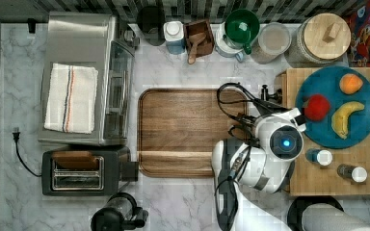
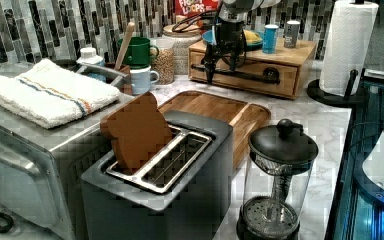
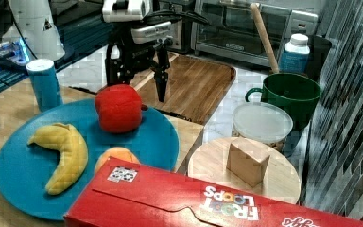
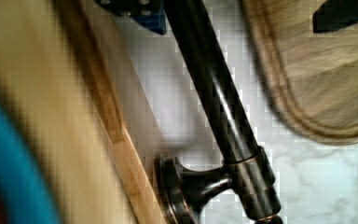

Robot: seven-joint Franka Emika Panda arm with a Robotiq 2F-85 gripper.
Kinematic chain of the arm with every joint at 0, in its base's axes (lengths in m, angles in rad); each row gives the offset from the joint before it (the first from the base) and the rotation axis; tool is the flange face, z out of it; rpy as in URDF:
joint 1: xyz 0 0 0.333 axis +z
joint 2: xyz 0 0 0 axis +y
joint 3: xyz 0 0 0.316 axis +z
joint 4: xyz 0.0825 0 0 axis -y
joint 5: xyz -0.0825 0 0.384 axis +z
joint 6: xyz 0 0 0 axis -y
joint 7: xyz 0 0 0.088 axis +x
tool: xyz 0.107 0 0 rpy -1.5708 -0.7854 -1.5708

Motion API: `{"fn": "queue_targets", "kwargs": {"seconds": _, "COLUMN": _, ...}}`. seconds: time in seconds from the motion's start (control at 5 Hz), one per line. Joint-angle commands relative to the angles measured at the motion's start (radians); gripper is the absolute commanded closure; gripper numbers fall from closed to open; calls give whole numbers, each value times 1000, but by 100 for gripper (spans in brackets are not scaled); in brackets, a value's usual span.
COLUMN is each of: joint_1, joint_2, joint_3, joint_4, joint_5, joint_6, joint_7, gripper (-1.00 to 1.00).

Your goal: Open the drawer.

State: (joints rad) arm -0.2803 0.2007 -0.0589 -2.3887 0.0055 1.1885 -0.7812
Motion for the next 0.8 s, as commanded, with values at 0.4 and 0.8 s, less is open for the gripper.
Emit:
{"fn": "queue_targets", "kwargs": {"seconds": 0.4, "joint_1": 244, "joint_2": -47, "joint_3": 271, "joint_4": -103, "joint_5": 73, "joint_6": -49, "joint_7": 153, "gripper": -100}}
{"fn": "queue_targets", "kwargs": {"seconds": 0.8, "joint_1": 285, "joint_2": -77, "joint_3": 250, "joint_4": -91, "joint_5": 56, "joint_6": -95, "joint_7": 267, "gripper": -100}}
